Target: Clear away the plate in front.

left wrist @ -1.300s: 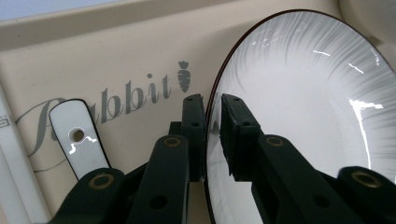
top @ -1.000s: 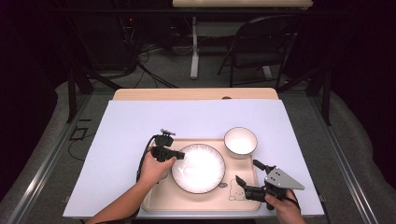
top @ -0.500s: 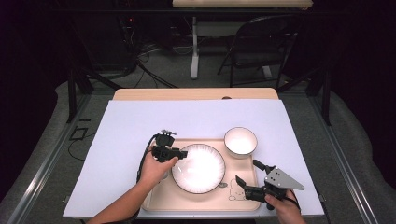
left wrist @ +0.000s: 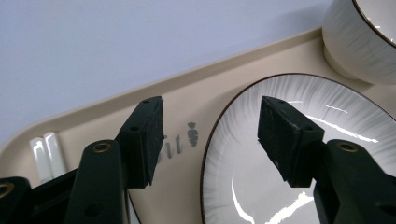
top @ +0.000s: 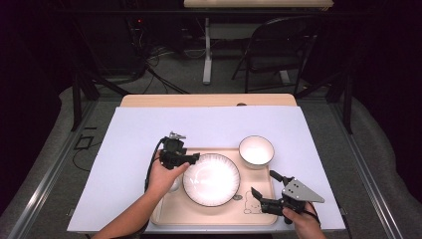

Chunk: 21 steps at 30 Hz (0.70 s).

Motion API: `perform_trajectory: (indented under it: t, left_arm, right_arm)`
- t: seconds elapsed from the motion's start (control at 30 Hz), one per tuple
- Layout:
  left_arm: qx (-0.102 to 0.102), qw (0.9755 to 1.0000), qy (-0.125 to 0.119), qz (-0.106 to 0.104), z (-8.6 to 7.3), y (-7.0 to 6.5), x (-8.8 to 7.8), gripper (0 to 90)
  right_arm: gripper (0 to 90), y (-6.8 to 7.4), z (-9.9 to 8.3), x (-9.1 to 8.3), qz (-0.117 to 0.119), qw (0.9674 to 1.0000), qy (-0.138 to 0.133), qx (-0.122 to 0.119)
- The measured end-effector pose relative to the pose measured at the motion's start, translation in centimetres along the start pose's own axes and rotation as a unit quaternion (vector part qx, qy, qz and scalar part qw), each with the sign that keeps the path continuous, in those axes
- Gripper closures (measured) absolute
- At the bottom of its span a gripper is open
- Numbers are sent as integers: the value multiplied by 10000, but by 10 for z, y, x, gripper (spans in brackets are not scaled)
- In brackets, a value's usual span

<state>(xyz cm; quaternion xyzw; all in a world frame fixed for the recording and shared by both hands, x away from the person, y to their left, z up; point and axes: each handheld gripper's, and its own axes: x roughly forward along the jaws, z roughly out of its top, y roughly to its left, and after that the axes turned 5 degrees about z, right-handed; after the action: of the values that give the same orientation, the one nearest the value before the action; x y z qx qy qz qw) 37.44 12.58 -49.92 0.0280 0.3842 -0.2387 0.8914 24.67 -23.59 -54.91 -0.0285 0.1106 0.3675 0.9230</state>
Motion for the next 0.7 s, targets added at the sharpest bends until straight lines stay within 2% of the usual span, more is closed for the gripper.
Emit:
perform_trajectory:
  t: [0.2, 0.23, 0.47, 0.6, 0.7]
  left_arm:
    - [0, 10000, 0, 0, 0, 0, 0, 406]
    - [-40, 10000, -80, -3, 0, 5, -9, 406]
    - [-125, 9993, -327, 134, -5, 20, -33, 406]
    - [-299, 9983, -498, 93, -11, 31, -47, 394]
    - [-408, 9973, -591, 146, -19, 39, -54, 385]
  right_arm:
    - [136, 0, 0, 0, -1, 10000, 4, 0]
    - [136, 0, 0, 0, -1, 10000, 4, 0]
    - [136, 0, 0, 0, 4, 10000, 4, -13]
    - [136, 1, 0, 0, 6, 10000, 4, -24]
    - [136, 1, 0, 1, 9, 10000, 12, -8]
